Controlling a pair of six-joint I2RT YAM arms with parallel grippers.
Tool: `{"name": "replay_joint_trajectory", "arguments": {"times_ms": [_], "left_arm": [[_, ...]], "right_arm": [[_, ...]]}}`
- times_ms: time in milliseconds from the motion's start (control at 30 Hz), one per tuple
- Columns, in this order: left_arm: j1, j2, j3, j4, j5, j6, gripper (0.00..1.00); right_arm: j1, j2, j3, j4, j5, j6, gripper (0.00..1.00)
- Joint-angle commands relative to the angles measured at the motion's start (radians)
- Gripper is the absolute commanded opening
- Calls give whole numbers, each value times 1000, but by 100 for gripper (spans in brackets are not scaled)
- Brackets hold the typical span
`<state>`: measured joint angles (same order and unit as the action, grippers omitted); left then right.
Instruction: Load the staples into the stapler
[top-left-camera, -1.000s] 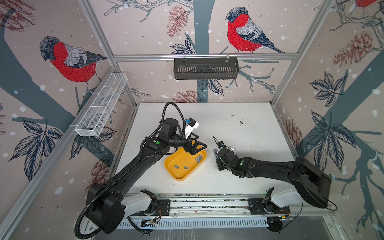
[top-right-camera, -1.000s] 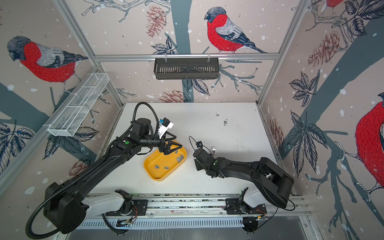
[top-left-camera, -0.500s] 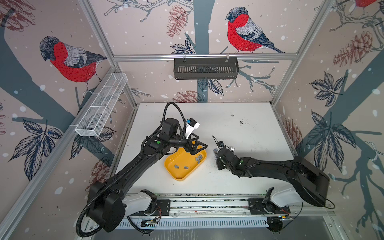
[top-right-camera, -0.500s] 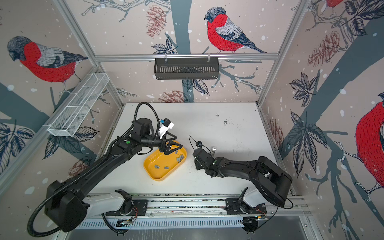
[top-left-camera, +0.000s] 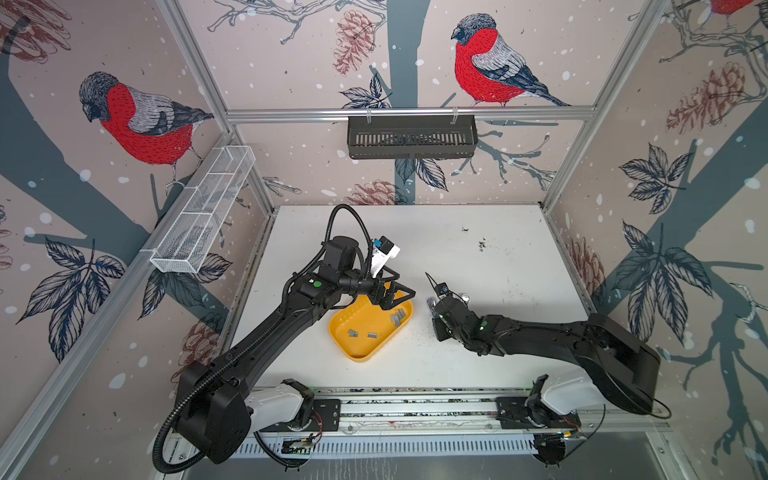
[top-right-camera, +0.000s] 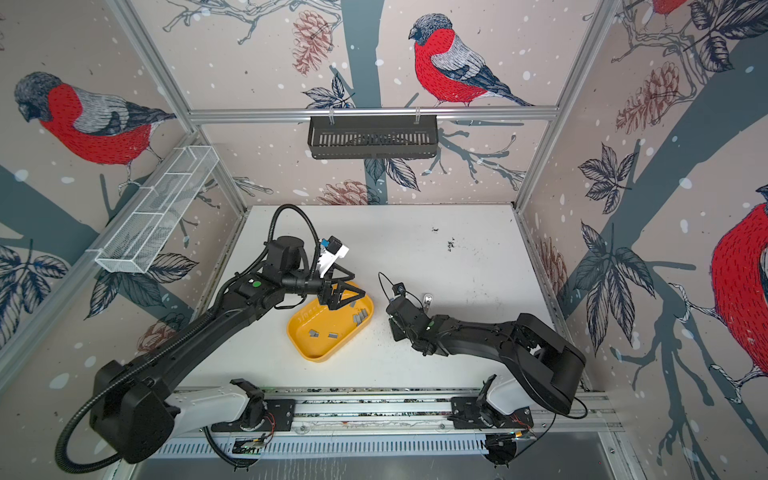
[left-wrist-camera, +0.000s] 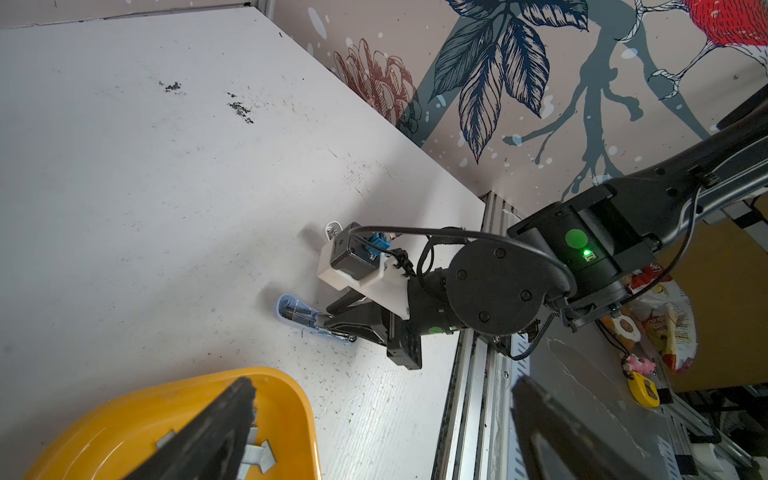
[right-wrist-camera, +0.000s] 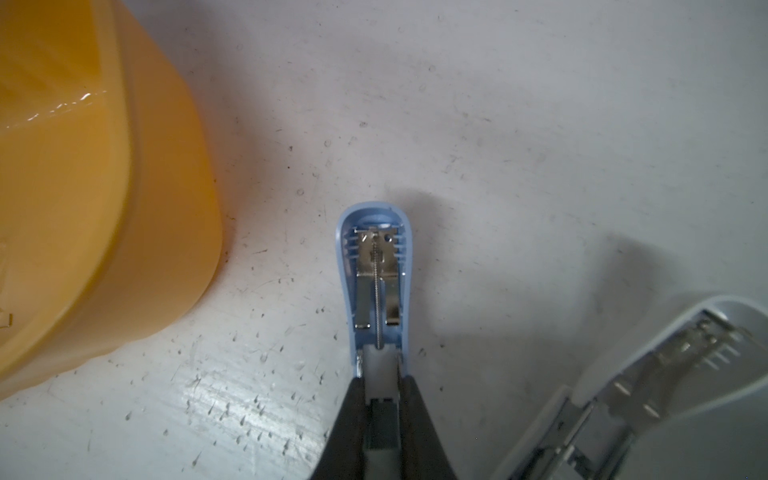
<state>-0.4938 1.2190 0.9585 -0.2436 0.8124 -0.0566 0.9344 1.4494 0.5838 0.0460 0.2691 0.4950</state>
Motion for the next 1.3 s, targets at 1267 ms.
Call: {"name": "replay_joint_trajectory", "arguments": {"times_ms": [1267], "left_arm": [[2,-9,10,7,14,3,96]], "right_arm": [[4,-40,-15,18,-50,19,11]]}}
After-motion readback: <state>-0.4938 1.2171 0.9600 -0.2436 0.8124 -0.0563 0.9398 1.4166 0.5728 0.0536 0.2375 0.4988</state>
